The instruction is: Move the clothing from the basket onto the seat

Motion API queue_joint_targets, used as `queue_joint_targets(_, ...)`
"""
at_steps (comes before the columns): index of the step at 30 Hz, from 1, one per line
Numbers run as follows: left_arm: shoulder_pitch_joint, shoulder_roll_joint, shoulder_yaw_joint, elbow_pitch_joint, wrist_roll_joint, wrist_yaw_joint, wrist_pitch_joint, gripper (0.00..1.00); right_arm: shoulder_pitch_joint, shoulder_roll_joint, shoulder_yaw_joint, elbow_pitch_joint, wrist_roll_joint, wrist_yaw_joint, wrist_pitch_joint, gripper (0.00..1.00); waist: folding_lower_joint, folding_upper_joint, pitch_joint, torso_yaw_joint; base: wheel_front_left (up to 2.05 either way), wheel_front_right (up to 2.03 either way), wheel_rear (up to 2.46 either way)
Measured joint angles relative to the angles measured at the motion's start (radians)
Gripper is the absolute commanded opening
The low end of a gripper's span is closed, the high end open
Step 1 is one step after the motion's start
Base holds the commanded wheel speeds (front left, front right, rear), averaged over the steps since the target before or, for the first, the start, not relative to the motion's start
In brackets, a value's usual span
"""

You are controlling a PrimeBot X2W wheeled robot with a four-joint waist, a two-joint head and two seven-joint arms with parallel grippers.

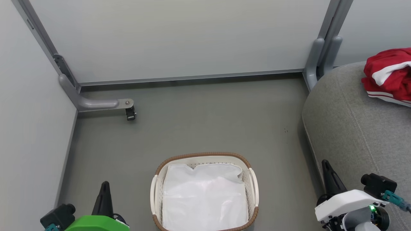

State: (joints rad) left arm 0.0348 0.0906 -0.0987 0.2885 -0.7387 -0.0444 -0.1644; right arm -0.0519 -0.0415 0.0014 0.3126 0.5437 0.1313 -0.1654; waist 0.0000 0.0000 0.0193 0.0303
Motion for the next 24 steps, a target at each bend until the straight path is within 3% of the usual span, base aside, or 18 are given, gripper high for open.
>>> queue_joint_targets(24,-0.045,-0.013,0.067,-0.016,-0.277,-0.026,0.087,0.0,-0.017,-0.001,-0.037,-0.021,0.343,0.0,0.089,0.0,0.0,0.0,-0.004,-0.007,0.0,0.0,0.0)
